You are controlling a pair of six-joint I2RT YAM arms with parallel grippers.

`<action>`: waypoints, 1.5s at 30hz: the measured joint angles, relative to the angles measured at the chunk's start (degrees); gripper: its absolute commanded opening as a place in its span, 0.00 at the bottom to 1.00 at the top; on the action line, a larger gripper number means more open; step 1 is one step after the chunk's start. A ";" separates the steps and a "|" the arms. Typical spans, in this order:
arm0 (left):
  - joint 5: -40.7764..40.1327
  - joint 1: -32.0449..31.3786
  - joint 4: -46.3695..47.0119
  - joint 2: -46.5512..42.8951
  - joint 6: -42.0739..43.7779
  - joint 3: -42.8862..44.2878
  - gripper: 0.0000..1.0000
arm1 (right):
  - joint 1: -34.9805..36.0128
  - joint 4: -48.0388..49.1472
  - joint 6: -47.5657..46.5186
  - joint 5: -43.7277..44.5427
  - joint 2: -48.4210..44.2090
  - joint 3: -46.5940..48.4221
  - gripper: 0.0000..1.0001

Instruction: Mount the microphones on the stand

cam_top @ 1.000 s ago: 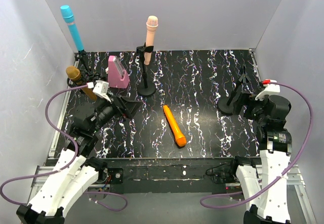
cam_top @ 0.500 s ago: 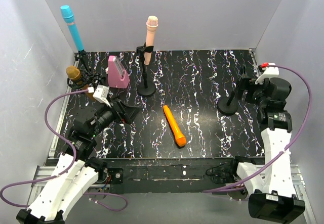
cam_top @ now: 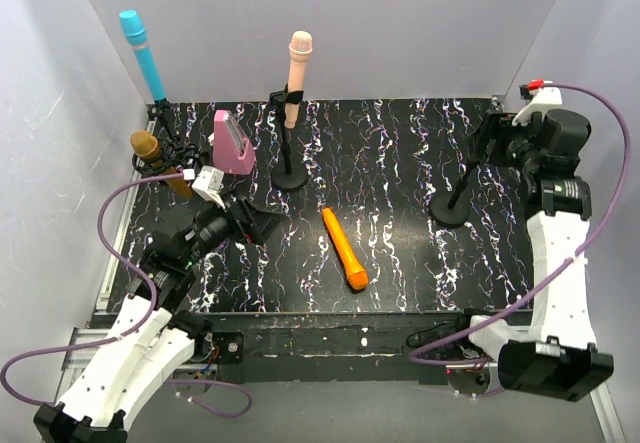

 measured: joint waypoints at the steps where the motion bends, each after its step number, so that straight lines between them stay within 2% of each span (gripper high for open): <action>1: 0.22 0.00 -0.04 0.48 0.04 0.00 0.98 | 0.00 -0.22 -0.02 -0.13 1.77 0.90 0.76; 5: 1.05 0.00 -0.09 1.29 0.09 0.00 0.98 | 0.00 -1.62 -0.61 -0.57 7.50 3.19 0.64; 8: 1.20 -0.02 0.02 0.46 -0.20 -0.09 0.98 | 0.00 -2.93 -1.27 -0.76 9.60 3.41 0.60; 15: 1.68 -0.02 -0.09 -0.70 -1.20 -1.11 0.98 | 0.00 -3.93 -4.83 -0.83 12.52 4.81 0.40; 21: 1.70 0.00 -0.61 -1.18 -1.42 -1.49 0.98 | 0.00 -4.28 -7.96 -1.31 14.47 6.88 0.17; 24: 1.70 -0.02 -1.03 -1.70 -1.51 -1.49 0.98 | 0.00 -4.52 -9.77 -1.79 15.21 7.72 0.11; 29: 1.70 0.00 -1.88 -2.12 -1.53 -1.49 0.98 | 0.09 -7.06 -13.94 -6.80 15.50 9.09 0.06; 35: 1.70 0.00 -2.01 -2.14 -1.49 -1.49 0.98 | 2.86 -14.27 -22.27 -19.76 15.50 13.79 0.06; 40: 1.73 0.00 -1.99 -2.14 -1.36 -1.49 0.98 | 12.11 -20.59 -31.12 -29.55 15.50 18.27 0.06; 45: 2.49 -0.02 -2.03 -2.82 -1.22 -1.51 0.98 | 20.83 -25.33 -38.91 -35.58 15.80 18.53 0.08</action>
